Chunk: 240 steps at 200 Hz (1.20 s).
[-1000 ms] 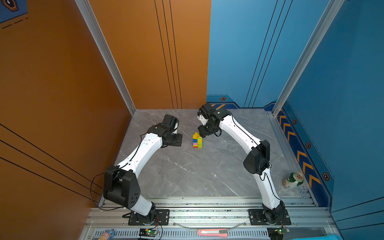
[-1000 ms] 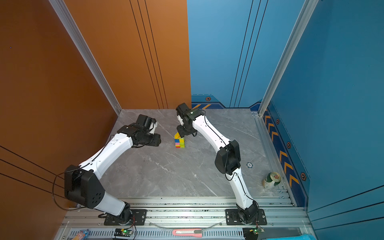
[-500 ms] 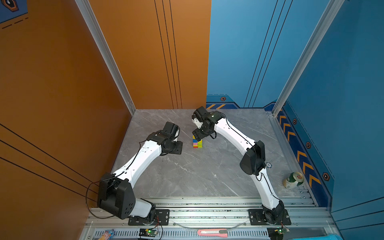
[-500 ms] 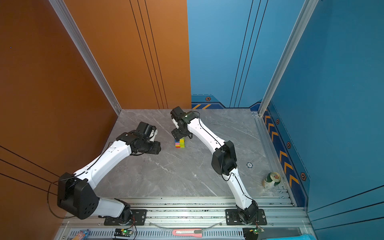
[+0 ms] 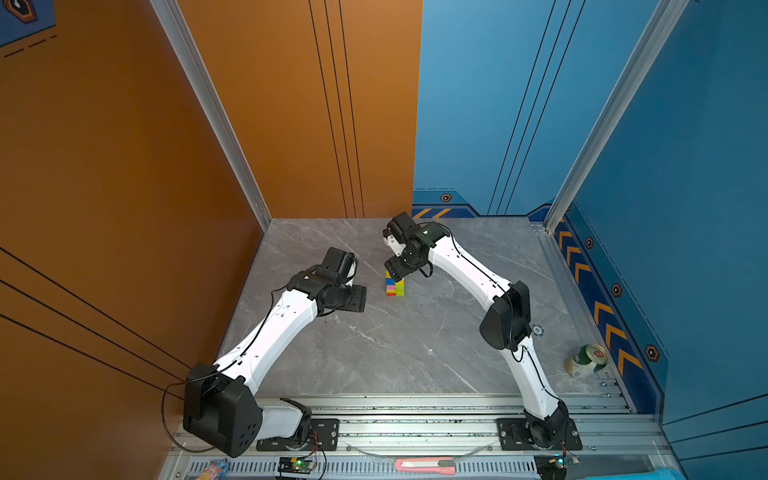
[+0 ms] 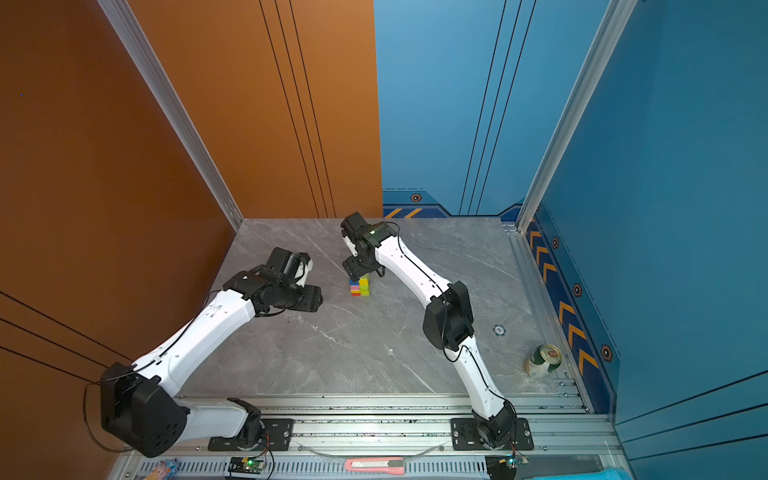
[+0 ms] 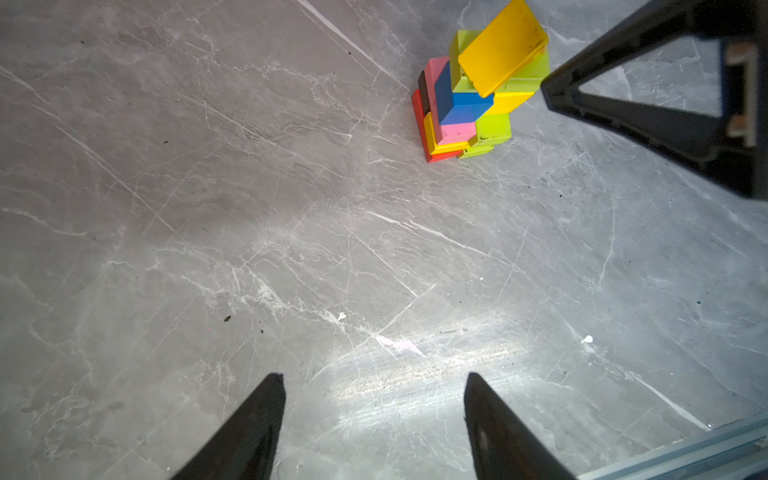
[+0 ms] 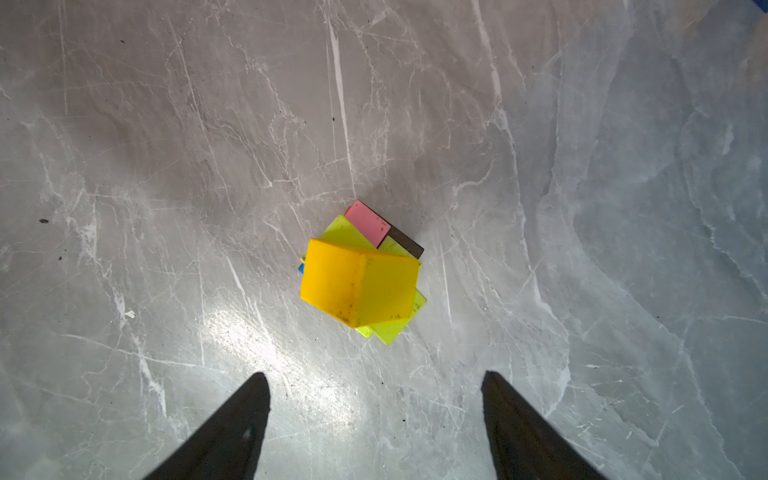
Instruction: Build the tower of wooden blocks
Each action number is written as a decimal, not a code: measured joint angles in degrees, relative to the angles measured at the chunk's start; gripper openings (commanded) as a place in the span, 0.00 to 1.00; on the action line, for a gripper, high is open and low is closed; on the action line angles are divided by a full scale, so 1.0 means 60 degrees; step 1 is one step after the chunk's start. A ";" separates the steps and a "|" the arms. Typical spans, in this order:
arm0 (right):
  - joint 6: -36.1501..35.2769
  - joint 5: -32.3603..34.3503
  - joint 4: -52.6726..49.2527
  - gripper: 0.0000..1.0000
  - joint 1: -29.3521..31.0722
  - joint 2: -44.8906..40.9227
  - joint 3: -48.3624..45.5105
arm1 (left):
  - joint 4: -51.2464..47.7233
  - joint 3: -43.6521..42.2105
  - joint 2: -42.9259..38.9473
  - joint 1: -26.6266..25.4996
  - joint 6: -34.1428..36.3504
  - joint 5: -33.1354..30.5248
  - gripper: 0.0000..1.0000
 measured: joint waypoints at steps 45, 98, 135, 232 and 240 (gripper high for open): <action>-0.0208 -0.0066 0.0109 0.75 0.0000 0.0237 0.0306 | 0.0000 -0.0073 -0.0087 0.0000 0.0000 0.0000 0.70; -0.0350 -0.0291 0.0321 0.68 0.0000 0.0437 0.0477 | -0.0007 -0.0073 -0.0262 0.0000 0.0004 -0.0007 0.70; -0.0386 -0.0448 0.0361 0.64 -0.0018 0.0448 0.0477 | -0.0015 -0.0073 -0.0262 0.0047 0.0011 -0.0026 0.70; -0.0273 -0.0543 0.0769 0.59 -0.0025 0.0831 0.0729 | -0.0033 -0.0047 -0.0262 0.0251 0.0233 -0.0036 0.70; -0.0277 -0.0543 0.0776 0.60 -0.0025 0.0831 0.0729 | -0.0040 -0.0047 -0.0262 0.0280 0.0255 -0.0036 0.70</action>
